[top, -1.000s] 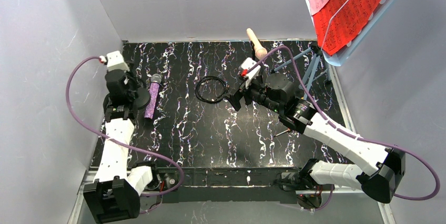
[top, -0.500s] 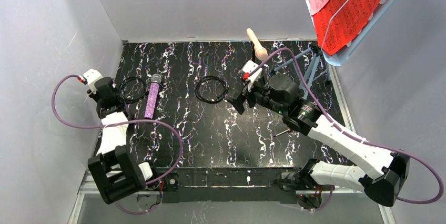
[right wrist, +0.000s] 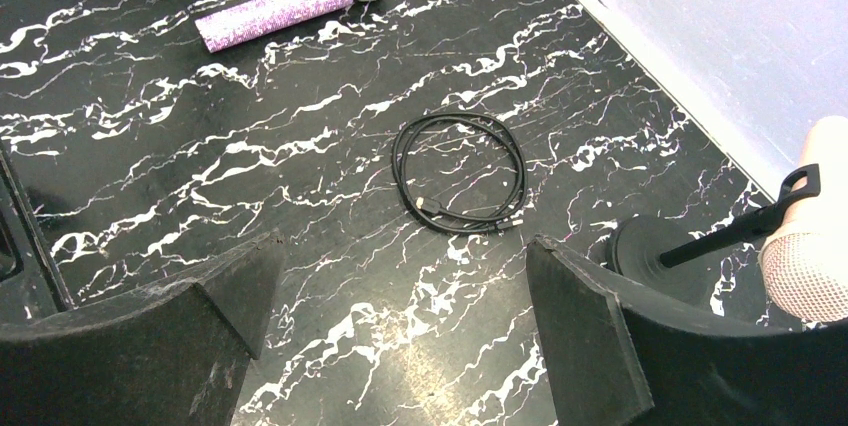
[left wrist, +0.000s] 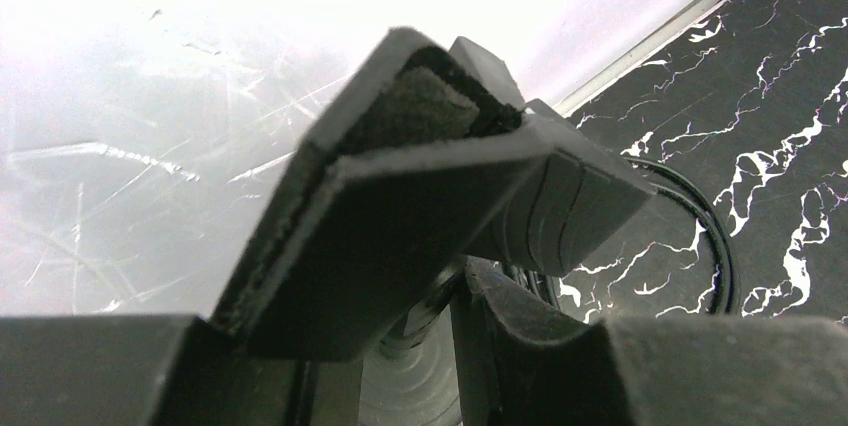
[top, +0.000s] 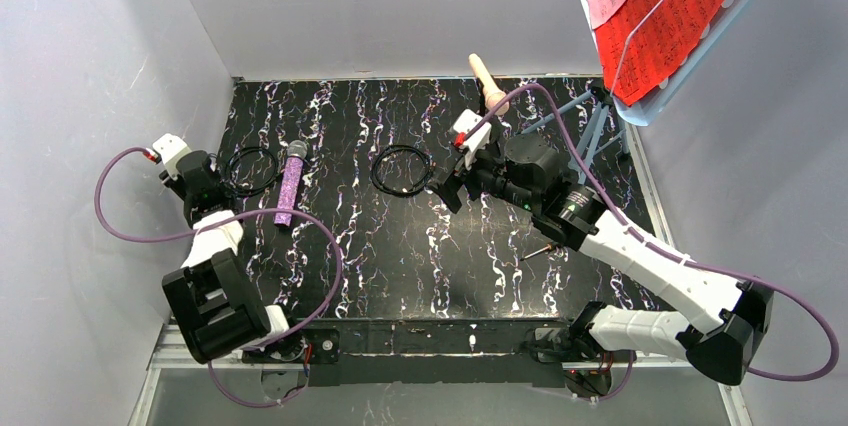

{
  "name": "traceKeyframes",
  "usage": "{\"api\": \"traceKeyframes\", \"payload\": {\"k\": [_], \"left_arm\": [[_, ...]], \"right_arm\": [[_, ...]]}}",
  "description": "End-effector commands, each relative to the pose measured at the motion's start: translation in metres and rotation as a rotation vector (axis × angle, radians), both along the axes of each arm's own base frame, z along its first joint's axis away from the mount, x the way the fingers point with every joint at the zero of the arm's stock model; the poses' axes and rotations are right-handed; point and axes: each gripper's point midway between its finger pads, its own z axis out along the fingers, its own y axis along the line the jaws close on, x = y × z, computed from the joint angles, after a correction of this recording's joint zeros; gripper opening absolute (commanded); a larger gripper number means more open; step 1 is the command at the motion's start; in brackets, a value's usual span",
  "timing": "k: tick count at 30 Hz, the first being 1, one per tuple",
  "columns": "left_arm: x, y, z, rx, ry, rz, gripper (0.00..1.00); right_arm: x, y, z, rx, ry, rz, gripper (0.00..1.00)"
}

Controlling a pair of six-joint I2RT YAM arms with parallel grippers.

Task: Pack up the instrument practice props

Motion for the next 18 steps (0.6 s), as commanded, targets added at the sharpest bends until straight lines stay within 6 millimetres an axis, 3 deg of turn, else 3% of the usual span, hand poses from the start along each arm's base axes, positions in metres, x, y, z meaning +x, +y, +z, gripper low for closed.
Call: {"api": "traceKeyframes", "payload": {"k": [1, 6, 8, 11, 18], "left_arm": [[0.023, 0.0, 0.029, 0.032, -0.133, -0.053, 0.05], [0.031, -0.005, 0.027, 0.016, -0.143, -0.096, 0.1], [0.029, -0.005, 0.025, 0.013, -0.142, -0.094, 0.18], [0.023, -0.006, 0.025, 0.027, -0.128, -0.091, 0.38], [0.0, -0.007, 0.027, 0.077, -0.073, -0.064, 0.55]], "right_arm": [[0.003, 0.005, 0.028, 0.037, -0.057, 0.013, 0.99], [0.003, 0.005, 0.026, 0.035, -0.053, 0.014, 0.99], [0.002, 0.004, 0.027, 0.038, -0.054, 0.012, 0.99], [0.002, 0.003, 0.028, 0.041, -0.057, 0.01, 0.99], [-0.001, 0.002, 0.03, 0.048, -0.059, 0.018, 0.99]]}}
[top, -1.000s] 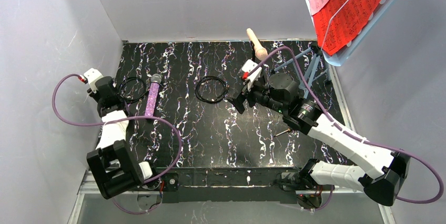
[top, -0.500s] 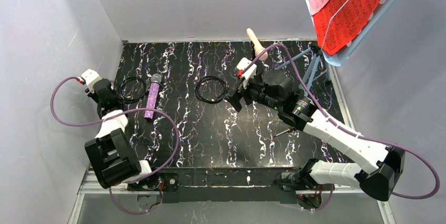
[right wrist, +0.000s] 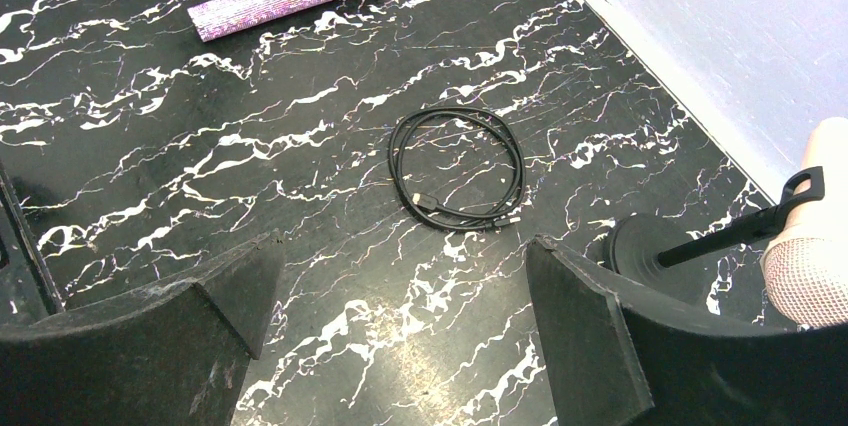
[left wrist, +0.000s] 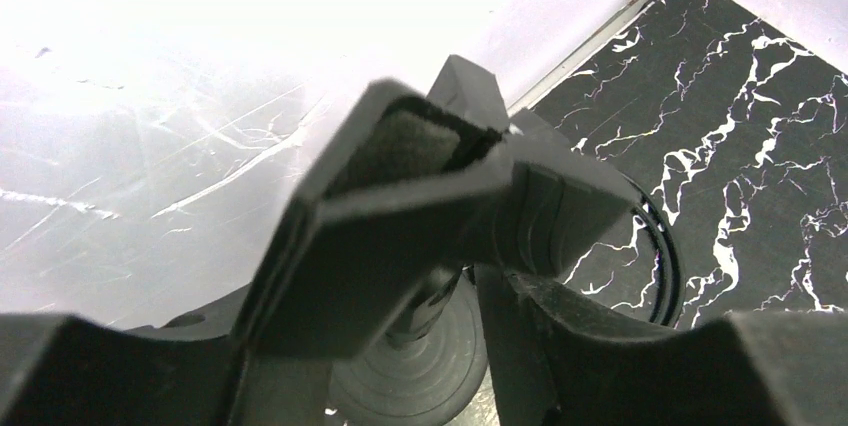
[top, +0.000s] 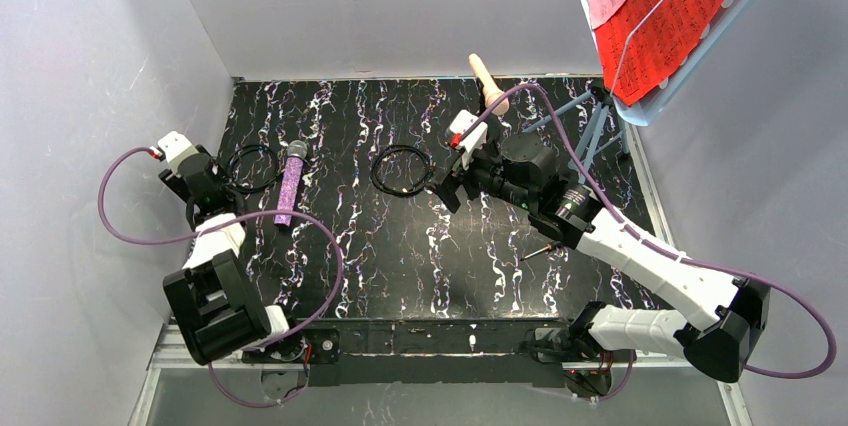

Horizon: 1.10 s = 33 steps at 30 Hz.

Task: Pack up the instrument practice props

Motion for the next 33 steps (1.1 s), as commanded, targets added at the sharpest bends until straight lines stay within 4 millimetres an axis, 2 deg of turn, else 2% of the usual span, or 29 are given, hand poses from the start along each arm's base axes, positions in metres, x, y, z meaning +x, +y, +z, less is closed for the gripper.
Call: {"api": "traceKeyframes", "payload": {"k": [1, 8, 13, 14, 18, 19, 21, 25, 28, 32, 33], "left_arm": [[-0.016, 0.003, 0.023, 0.067, -0.018, 0.035, 0.56], [-0.035, -0.008, 0.031, 0.102, 0.077, 0.056, 0.6], [-0.059, -0.024, 0.041, 0.088, 0.176, 0.077, 0.62], [-0.062, -0.029, 0.048, 0.074, 0.176, 0.081, 0.63], [-0.066, -0.059, 0.073, 0.049, 0.166, -0.013, 0.66], [-0.064, -0.069, 0.082, 0.045, 0.152, -0.059, 0.71], [-0.061, -0.087, 0.096, 0.022, 0.131, -0.142, 0.93], [-0.065, -0.117, 0.114, 0.008, 0.12, -0.273, 0.98], [-0.073, -0.134, 0.123, 0.04, 0.127, -0.346, 0.98], [-0.081, -0.176, 0.133, 0.06, 0.09, -0.562, 0.98], [-0.084, -0.179, 0.136, 0.061, 0.073, -0.573, 0.98]], "right_arm": [[-0.005, 0.0, 0.035, 0.071, -0.055, 0.018, 0.99], [-0.007, 0.0, 0.039, 0.087, -0.048, 0.023, 0.99], [-0.003, -0.003, 0.041, 0.099, -0.039, -0.012, 0.99], [0.0, -0.005, 0.041, 0.099, -0.039, -0.036, 0.99], [0.014, -0.009, 0.04, 0.107, -0.035, -0.118, 0.99], [0.016, -0.009, 0.04, 0.107, -0.035, -0.134, 0.99], [0.024, -0.011, 0.037, 0.115, -0.036, -0.176, 0.99], [0.04, -0.013, 0.038, 0.134, -0.016, -0.277, 0.99], [0.048, -0.008, 0.029, 0.055, 0.017, -0.288, 0.99], [0.061, 0.001, 0.026, 0.018, 0.047, -0.323, 0.99], [0.067, 0.002, 0.024, 0.005, 0.059, -0.352, 0.99]]}}
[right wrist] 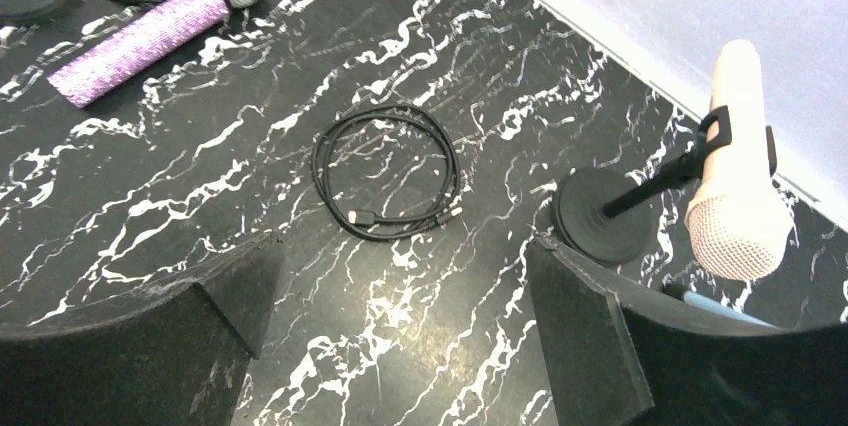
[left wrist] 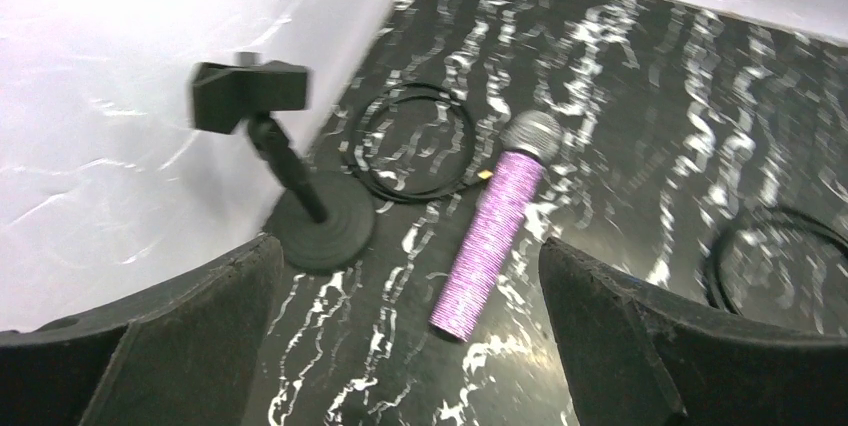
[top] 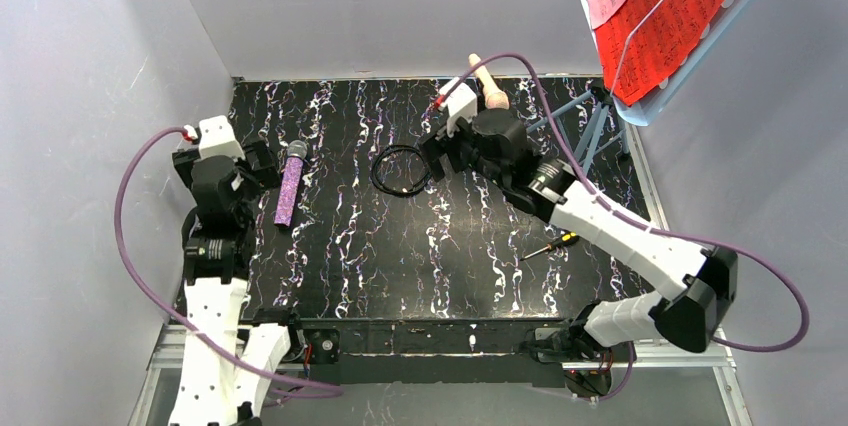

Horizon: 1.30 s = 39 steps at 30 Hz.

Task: Pack up the instrument practice props

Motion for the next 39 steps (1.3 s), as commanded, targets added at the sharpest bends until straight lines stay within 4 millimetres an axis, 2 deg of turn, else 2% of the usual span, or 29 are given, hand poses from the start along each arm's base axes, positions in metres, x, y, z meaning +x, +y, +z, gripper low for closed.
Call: {"api": "traceKeyframes", "payload": {"k": [1, 6, 8, 9, 11, 19, 23, 31, 39], "left_arm": [[-0.018, -0.041, 0.01, -0.013, -0.013, -0.204, 0.98], [-0.031, -0.065, 0.005, -0.058, -0.033, -0.293, 0.98], [-0.032, -0.079, -0.005, -0.084, -0.012, -0.364, 0.98], [-0.033, -0.089, -0.01, -0.097, -0.004, -0.413, 0.98], [-0.034, -0.104, -0.021, -0.136, 0.015, -0.48, 0.98], [-0.043, -0.139, -0.076, -0.146, 0.091, -0.667, 0.98], [-0.043, -0.15, -0.09, -0.162, 0.086, -0.703, 0.97], [-0.045, -0.168, -0.09, -0.117, 0.077, -0.795, 0.95], [-0.048, -0.172, -0.088, -0.107, 0.062, -0.822, 0.95]], "right_arm": [[0.024, -0.001, 0.014, -0.009, 0.017, -0.13, 0.99], [0.054, -0.013, 0.02, -0.065, -0.005, -0.258, 0.99], [0.071, -0.02, 0.016, -0.111, 0.03, -0.294, 0.99], [0.08, -0.026, 0.026, -0.113, 0.029, -0.325, 0.99], [0.097, -0.038, 0.024, -0.156, 0.049, -0.381, 0.99], [0.155, -0.089, 0.007, -0.267, 0.107, -0.569, 0.99], [0.184, -0.099, -0.01, -0.297, 0.15, -0.612, 0.98], [0.226, -0.104, -0.044, -0.275, 0.229, -0.625, 0.93], [0.246, -0.101, -0.074, -0.218, 0.302, -0.587, 0.8]]}}
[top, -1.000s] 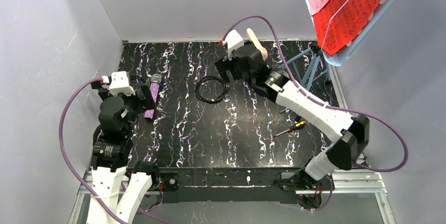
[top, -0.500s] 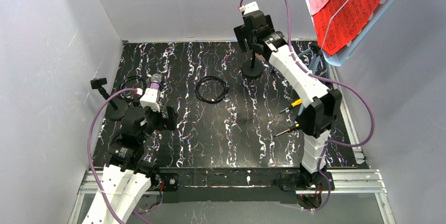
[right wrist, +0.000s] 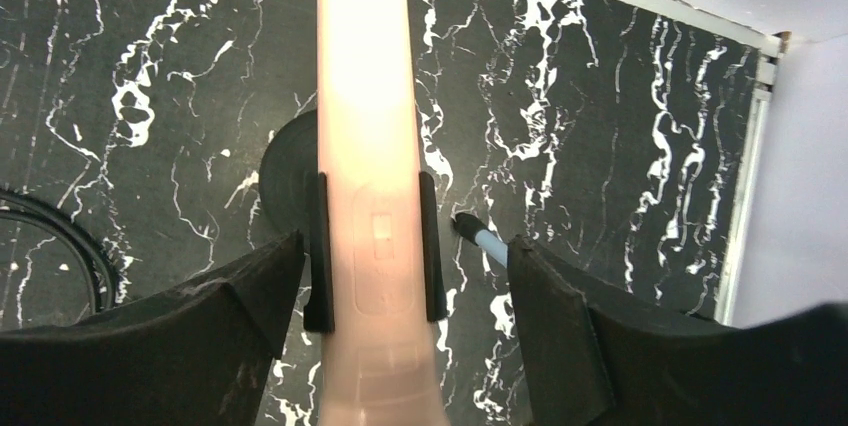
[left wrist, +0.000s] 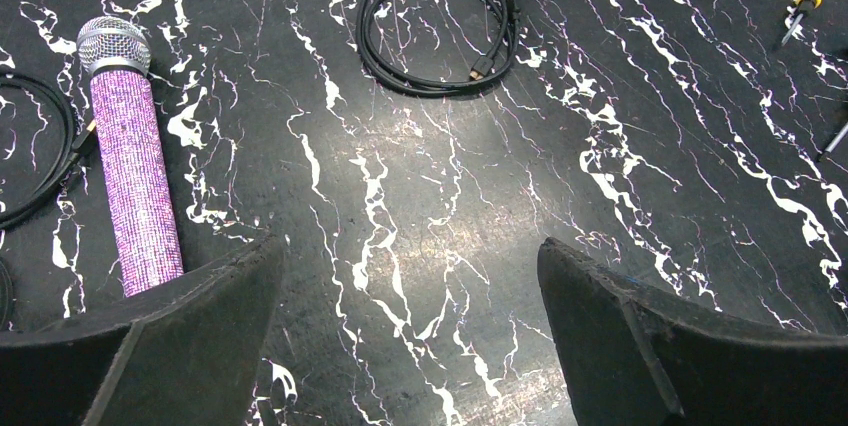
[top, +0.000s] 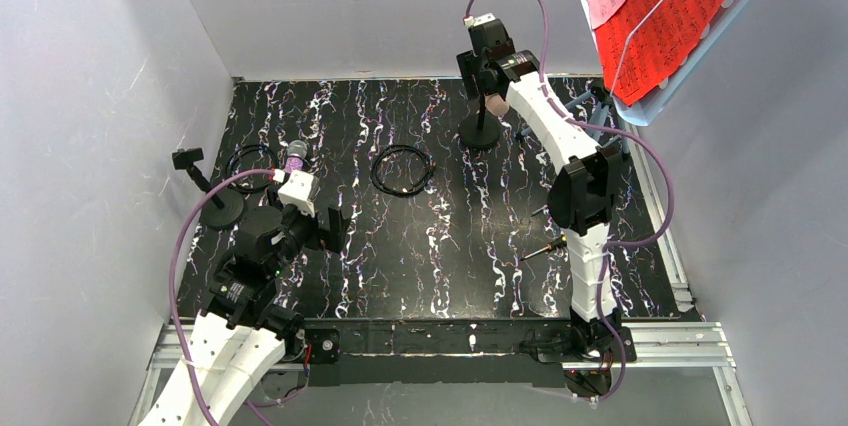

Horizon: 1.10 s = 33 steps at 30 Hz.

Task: Pack up the instrument practice props

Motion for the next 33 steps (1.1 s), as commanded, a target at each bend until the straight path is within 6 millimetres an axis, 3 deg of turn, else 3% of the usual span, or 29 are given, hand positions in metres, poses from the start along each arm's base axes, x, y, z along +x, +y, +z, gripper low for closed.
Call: {"api": "traceKeyframes", "payload": {"k": [1, 7, 12, 22, 27, 33], "left_arm": [[0.0, -0.002, 0.001, 0.005, -0.026, -0.019, 0.95], [0.0, -0.005, 0.002, 0.001, -0.03, -0.037, 0.95], [0.0, -0.006, 0.001, 0.004, -0.027, -0.039, 0.95], [0.0, -0.008, 0.001, 0.004, -0.027, -0.054, 0.95], [0.0, -0.01, -0.001, 0.006, -0.02, -0.06, 0.95], [0.001, -0.01, -0.004, 0.01, -0.007, -0.063, 0.95]], "right_arm": [[0.011, 0.012, 0.011, 0.101, -0.027, 0.019, 0.78], [0.014, 0.02, 0.008, 0.132, -0.021, 0.039, 0.59], [0.008, 0.025, 0.019, 0.168, -0.022, 0.061, 0.42], [-0.033, 0.039, 0.056, 0.2, -0.035, 0.172, 0.01], [-0.067, 0.051, 0.076, 0.165, -0.063, 0.253, 0.01], [-0.125, 0.076, 0.091, 0.115, -0.091, 0.39, 0.01]]}}
